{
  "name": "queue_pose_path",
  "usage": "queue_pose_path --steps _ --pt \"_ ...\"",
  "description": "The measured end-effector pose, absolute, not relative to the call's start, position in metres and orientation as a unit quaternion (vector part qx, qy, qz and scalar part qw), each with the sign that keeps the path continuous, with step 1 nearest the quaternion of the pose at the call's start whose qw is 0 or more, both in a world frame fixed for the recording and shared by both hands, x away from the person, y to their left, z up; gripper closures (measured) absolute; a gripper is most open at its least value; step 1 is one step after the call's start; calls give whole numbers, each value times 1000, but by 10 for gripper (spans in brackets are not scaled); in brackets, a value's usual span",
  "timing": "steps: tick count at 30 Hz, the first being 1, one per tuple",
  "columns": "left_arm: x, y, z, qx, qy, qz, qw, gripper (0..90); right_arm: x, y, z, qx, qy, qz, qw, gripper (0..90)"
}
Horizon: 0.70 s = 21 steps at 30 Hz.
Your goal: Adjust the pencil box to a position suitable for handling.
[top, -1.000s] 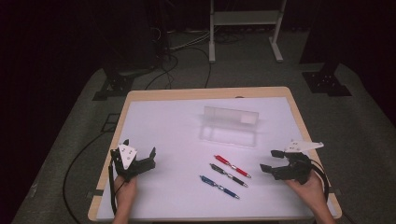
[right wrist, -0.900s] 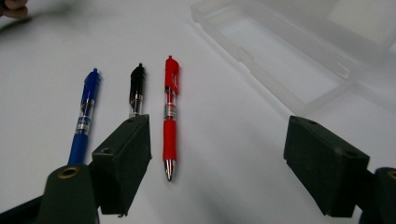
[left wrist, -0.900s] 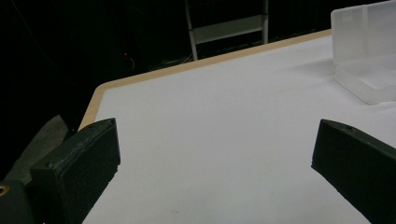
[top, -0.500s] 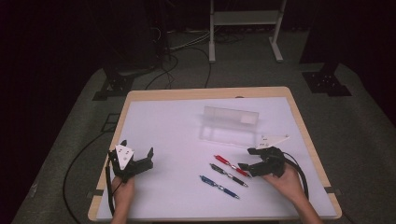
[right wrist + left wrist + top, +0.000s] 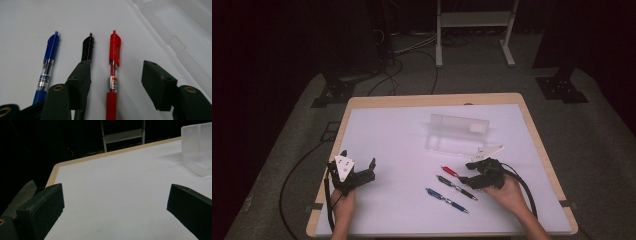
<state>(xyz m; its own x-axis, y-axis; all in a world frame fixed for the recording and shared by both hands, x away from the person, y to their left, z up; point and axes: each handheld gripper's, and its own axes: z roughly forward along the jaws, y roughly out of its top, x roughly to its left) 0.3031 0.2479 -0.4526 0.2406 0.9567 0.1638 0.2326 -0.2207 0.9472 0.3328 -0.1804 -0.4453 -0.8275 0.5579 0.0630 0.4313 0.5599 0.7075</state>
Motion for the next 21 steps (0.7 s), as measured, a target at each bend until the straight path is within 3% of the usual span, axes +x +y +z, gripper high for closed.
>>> queue_pose_path --steps 21 --pt "303 249 -453 658 453 420 432 3 336 -168 -465 263 900 336 87 778"
